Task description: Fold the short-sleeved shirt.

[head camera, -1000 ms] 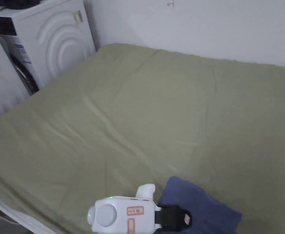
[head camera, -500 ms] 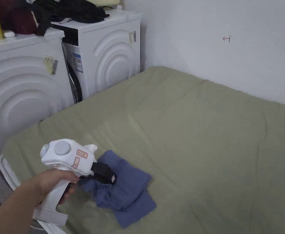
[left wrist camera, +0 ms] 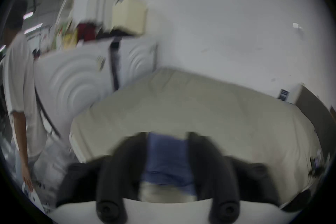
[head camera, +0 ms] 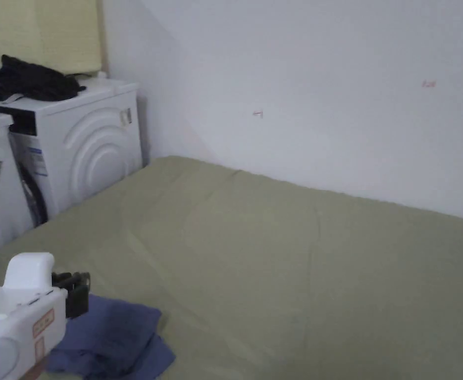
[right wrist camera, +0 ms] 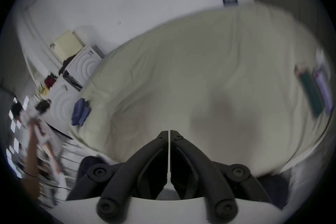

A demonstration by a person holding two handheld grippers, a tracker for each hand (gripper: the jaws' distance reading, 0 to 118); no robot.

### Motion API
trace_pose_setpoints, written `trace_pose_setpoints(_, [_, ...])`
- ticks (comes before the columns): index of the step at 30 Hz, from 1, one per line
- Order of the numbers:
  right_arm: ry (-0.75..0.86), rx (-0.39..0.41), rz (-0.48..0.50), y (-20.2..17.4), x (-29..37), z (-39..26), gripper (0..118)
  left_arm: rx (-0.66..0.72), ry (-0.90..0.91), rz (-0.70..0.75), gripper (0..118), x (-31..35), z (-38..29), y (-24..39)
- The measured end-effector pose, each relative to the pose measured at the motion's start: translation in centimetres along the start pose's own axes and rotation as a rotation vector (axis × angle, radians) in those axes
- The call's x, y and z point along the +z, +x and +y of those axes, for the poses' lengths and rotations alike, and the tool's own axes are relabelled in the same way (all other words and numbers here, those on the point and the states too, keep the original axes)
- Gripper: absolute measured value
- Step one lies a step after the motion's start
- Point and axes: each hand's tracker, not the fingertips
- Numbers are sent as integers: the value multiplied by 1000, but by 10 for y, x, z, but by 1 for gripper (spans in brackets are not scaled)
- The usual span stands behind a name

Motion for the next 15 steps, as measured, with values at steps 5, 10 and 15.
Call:
trace_pose_setpoints(5, [359,162,-84,-11,74,84,2,-82,470,-192,20,90,14,137])
trace_pose_setpoints(10, [602,268,-139,-22,143,154,2,-174,510,-300,20,134,69,231])
trace_pose_setpoints(15, [684,341,-131,-36,194,148,4,-231,470,-293,20,161,79,262])
